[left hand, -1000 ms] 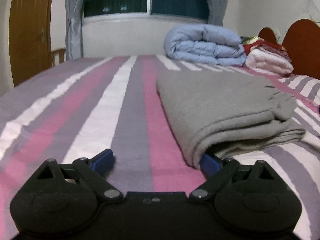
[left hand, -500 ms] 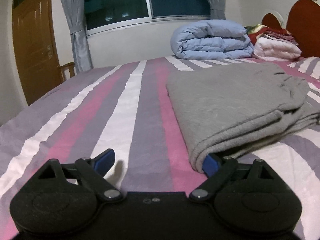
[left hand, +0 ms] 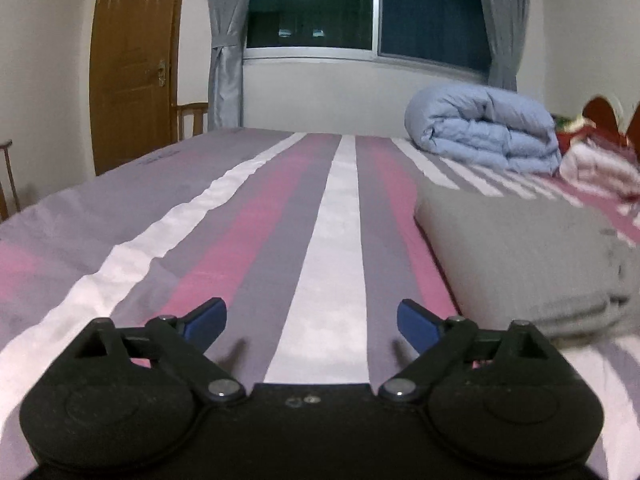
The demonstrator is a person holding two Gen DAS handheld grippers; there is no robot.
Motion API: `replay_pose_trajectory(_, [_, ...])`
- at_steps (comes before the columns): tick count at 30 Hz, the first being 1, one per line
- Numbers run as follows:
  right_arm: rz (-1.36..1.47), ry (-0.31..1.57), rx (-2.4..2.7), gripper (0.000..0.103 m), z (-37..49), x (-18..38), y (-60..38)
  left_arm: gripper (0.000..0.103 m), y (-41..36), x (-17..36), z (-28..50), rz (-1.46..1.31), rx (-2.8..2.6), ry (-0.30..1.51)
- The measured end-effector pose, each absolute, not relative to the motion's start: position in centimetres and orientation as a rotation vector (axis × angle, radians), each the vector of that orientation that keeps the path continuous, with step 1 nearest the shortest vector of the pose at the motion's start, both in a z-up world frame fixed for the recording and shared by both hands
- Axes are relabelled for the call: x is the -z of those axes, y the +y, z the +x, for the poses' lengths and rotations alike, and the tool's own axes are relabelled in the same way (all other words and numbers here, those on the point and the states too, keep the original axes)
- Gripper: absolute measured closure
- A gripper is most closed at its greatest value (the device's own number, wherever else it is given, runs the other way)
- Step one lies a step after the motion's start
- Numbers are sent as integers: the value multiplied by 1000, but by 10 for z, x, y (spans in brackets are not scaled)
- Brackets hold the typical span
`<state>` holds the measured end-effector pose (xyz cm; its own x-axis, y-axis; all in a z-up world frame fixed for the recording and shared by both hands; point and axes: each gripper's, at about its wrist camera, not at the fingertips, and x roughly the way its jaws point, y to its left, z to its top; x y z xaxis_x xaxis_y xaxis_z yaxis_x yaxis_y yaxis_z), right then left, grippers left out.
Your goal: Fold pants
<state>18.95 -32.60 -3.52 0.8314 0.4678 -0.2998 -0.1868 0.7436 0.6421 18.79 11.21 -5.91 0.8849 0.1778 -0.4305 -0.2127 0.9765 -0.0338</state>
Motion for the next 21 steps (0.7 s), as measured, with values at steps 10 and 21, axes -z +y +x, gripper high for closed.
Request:
replay_pose_trajectory(10, [765,617,-409,43,251,65,-308,10,138,72,216,-159,-138,408])
replay_pose_trajectory(21, [814,499,-391,61,249,49,-310,10,144,78,216,-205,-156,438])
